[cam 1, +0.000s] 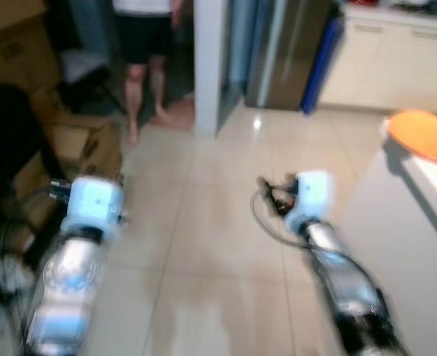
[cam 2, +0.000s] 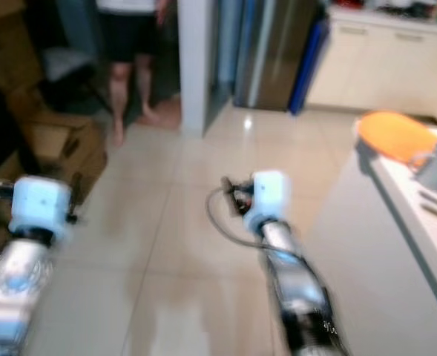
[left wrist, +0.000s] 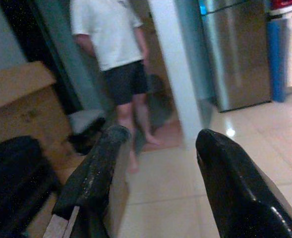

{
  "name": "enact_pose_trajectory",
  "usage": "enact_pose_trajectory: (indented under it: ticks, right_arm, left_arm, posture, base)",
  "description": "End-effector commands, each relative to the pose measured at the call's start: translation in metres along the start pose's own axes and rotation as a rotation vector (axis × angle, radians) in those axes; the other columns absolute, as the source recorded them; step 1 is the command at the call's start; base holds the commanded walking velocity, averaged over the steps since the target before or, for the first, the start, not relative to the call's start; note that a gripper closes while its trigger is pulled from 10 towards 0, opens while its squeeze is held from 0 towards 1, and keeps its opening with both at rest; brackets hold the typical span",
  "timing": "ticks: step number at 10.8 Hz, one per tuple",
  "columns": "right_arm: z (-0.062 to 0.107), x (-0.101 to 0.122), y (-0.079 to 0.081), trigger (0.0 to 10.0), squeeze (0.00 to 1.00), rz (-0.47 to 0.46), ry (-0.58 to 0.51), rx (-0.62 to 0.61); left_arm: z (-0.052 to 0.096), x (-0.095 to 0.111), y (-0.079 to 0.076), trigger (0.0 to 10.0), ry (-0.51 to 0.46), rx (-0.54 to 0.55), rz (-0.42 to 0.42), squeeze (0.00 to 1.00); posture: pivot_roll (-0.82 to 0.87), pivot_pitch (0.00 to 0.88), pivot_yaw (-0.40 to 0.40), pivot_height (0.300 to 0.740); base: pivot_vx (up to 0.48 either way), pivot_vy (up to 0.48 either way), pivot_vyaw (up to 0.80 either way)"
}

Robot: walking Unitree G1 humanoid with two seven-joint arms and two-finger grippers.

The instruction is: Setting the table

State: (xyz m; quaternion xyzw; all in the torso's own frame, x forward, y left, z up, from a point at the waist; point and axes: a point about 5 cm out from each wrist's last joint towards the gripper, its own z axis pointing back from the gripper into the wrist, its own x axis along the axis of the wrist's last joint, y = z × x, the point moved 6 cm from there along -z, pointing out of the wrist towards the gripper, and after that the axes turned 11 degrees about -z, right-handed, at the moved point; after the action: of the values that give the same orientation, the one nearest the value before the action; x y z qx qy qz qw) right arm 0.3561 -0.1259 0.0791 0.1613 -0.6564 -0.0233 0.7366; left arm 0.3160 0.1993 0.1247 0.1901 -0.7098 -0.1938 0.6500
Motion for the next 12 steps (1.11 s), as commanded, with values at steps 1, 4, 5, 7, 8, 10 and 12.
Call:
enact_pose_trajectory:
  ticks: [1,4,5,7,8,10,12]
  right_arm:
    - [-0.001,0.002,0.008,10.0,0.00,-0.020,-0.010,0.013]
    - [0.002,0.011,0.008,10.0,0.00,-0.009,-0.044,0.010]
    - [0.004,0.008,0.005,10.0,0.00,-0.030,-0.027,0.004]
    - [0.000,0.003,0.012,10.0,0.00,0.000,-0.008,0.033]
    - [0.001,0.005,0.013,10.0,0.00,-0.002,-0.013,0.036]
    - [0.001,0.005,0.013,10.0,0.00,0.003,-0.004,0.043]
    - [0.003,0.004,0.012,10.0,0.00,-0.001,-0.004,0.031]
  left_arm:
    - [0.002,-0.004,0.008,10.0,0.015,0.016,-0.025,0.00]
    - [-0.003,-0.003,0.003,10.0,0.009,-0.011,-0.028,0.00]
    - [-0.006,0.005,0.005,10.0,-0.007,0.000,-0.029,0.00]
    - [0.000,-0.001,0.006,10.0,0.008,-0.002,-0.037,0.00]
    - [0.002,0.000,0.006,10.0,0.009,0.007,-0.027,0.00]
    - [-0.001,0.003,0.004,10.0,0.004,0.001,-0.026,0.00]
    - [0.003,0.001,0.003,10.0,0.018,0.012,-0.004,0.00]
  posture:
    - [0.09,0.000,-0.022,0.740]
    - [0.08,0.000,-0.007,0.740]
    - [0.10,0.000,-0.022,0.740]
    - [0.10,0.000,-0.030,0.740]
    - [0.10,0.000,-0.035,0.740]
    - [0.09,0.000,-0.036,0.740]
    - [0.09,0.000,-0.041,0.740]
  base:
    - [0.416,0.000,0.00]
    - [0.412,0.000,0.00]
    - [0.409,0.000,0.00]
    - [0.411,0.000,0.00]
    - [0.412,0.000,0.00]
    - [0.412,0.000,0.00]
    - [0.411,0.000,0.00]
